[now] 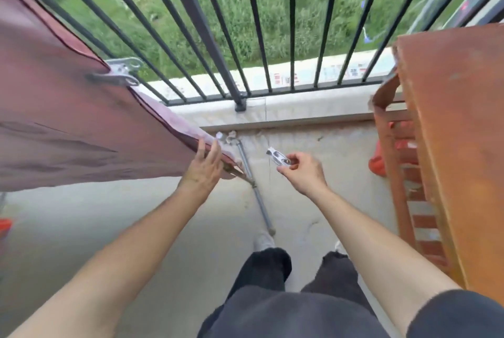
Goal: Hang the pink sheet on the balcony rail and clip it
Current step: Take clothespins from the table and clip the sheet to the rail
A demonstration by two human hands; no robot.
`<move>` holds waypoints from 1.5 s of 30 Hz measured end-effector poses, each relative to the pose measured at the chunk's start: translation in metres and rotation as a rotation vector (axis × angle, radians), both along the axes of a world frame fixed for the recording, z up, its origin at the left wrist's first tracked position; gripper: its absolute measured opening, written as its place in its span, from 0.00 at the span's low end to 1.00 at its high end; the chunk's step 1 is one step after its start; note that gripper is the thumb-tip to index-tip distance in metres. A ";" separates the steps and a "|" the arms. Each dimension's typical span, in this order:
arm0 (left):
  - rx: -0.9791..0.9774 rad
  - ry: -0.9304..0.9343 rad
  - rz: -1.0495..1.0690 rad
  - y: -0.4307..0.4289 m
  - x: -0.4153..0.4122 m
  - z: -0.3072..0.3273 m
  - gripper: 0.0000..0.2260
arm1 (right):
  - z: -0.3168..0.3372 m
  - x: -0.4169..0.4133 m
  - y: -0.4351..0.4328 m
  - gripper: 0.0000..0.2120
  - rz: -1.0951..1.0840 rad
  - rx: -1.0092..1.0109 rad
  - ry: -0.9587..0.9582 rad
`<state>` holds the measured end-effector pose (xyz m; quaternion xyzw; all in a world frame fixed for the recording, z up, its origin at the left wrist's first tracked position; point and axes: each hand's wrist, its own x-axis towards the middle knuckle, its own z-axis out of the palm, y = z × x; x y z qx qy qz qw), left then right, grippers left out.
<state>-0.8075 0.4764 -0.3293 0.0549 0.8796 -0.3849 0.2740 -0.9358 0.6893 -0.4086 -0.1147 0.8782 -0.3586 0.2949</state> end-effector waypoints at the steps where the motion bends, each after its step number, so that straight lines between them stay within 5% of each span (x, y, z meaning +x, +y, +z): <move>1: -0.030 0.002 -0.024 -0.005 -0.001 -0.002 0.21 | -0.001 0.008 -0.006 0.18 0.016 -0.004 -0.003; 9: -0.116 -0.069 0.010 -0.035 -0.035 -0.016 0.24 | -0.004 0.031 -0.016 0.14 0.037 -0.033 0.005; 16: 0.104 -0.048 0.032 -0.047 -0.042 -0.050 0.13 | -0.035 0.029 -0.004 0.16 -0.015 -0.009 -0.025; 20: 0.206 -0.009 0.054 -0.056 -0.050 -0.071 0.15 | -0.066 0.039 -0.006 0.15 -0.035 -0.012 -0.100; 28: 0.075 -0.154 -0.042 -0.064 -0.056 -0.085 0.15 | -0.106 0.065 -0.023 0.15 -0.015 -0.025 -0.200; 39: 0.181 -0.089 0.161 -0.060 -0.075 -0.077 0.13 | -0.090 0.041 -0.061 0.20 0.102 -0.129 -0.059; 45: 0.261 -0.115 0.343 -0.063 -0.087 -0.079 0.14 | -0.083 0.038 -0.076 0.13 0.098 -0.192 -0.004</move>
